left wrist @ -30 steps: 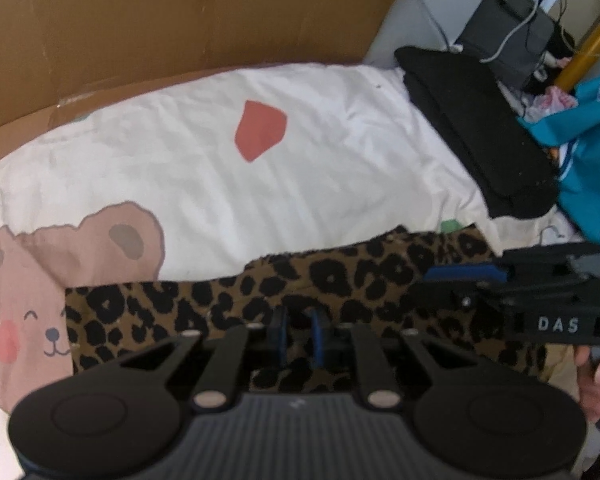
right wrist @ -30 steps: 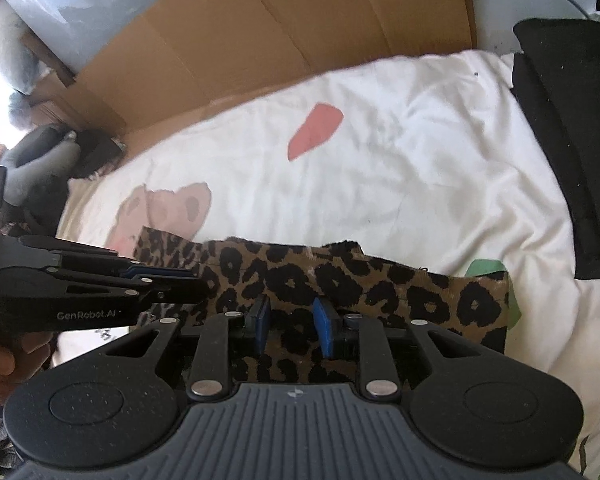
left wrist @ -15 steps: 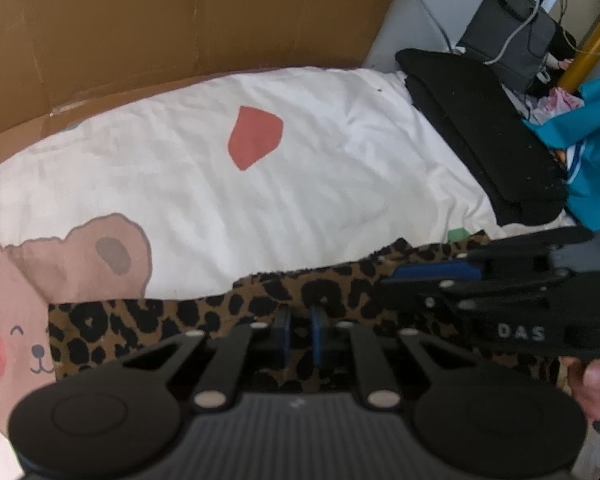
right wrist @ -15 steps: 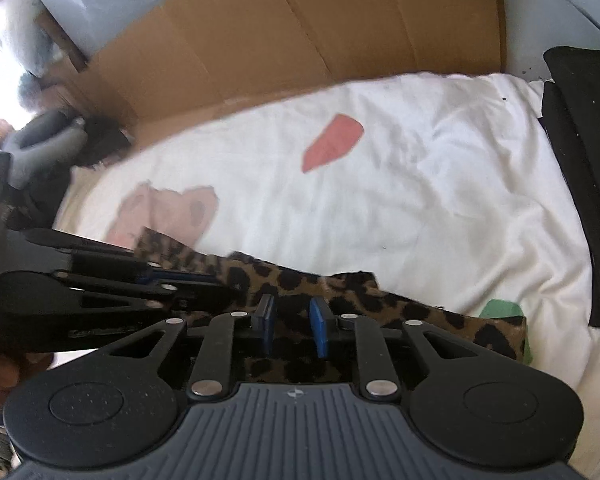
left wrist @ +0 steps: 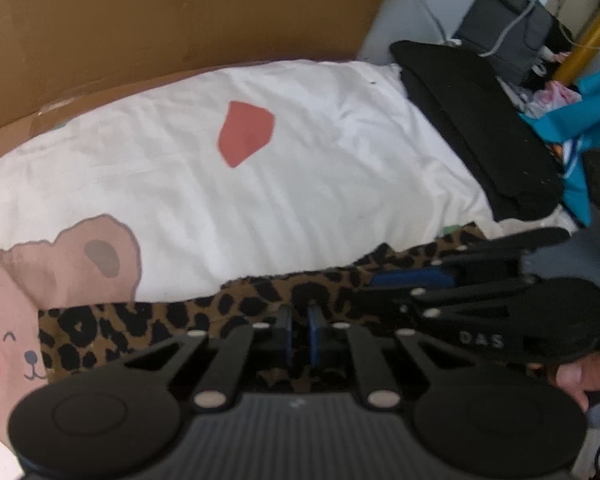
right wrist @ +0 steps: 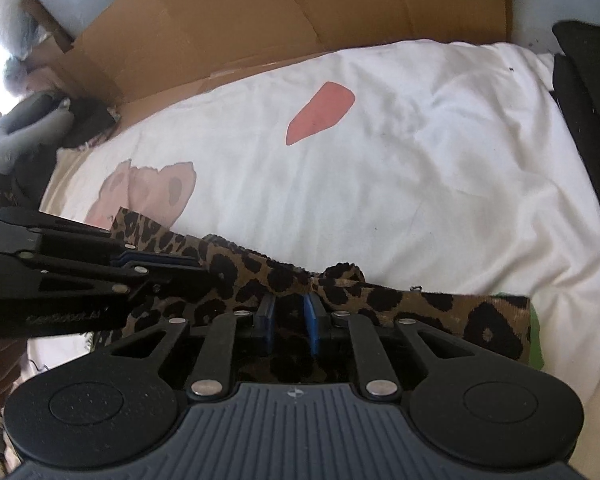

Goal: Fold clothes
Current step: 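Bring the tools together and fold the stretched garment in half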

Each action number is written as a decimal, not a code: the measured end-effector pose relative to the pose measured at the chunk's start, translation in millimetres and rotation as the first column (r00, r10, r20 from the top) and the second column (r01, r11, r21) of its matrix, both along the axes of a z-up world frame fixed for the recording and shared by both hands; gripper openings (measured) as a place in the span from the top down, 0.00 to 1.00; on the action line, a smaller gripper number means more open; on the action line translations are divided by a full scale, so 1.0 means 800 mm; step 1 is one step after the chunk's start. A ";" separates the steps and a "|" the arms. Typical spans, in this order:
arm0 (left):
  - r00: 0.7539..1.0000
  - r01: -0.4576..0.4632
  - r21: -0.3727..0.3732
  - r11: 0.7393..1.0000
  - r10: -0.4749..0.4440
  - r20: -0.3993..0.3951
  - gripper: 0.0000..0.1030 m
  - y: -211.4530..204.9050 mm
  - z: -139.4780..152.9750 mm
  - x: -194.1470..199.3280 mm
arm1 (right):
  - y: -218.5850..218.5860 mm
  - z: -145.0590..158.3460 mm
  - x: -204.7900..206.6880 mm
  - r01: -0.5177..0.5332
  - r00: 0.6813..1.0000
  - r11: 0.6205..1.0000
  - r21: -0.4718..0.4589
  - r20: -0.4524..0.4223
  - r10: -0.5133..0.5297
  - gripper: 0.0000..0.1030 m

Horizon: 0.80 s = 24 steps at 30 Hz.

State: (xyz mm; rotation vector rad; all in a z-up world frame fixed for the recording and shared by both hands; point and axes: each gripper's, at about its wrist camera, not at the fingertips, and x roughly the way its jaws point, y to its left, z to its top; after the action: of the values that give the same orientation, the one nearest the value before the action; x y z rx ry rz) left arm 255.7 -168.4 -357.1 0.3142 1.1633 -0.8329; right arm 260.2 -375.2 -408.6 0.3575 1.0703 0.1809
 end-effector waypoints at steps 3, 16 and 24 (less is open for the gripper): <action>1.000 0.003 0.007 1.000 -0.003 -0.006 0.90 0.000 -0.004 -0.001 | 0.000 0.003 0.000 0.006 1.000 1.000 -0.003 -0.016 -0.007 0.80; 1.000 0.014 0.056 0.998 -0.013 -0.018 0.92 -0.009 -0.018 0.009 | 0.020 0.021 -0.065 -0.035 0.998 0.999 -0.036 0.049 0.037 0.74; 0.999 0.031 0.088 0.996 -0.030 -0.010 0.92 -0.015 -0.019 0.007 | 0.001 0.016 -0.125 -0.036 0.998 0.996 -0.085 0.055 0.040 0.63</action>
State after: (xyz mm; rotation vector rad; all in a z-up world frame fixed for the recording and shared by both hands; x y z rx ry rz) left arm 261.0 -180.7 -372.0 0.4023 1.2078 -0.8115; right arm 160.3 -374.6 -395.8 0.2552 1.0255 0.1786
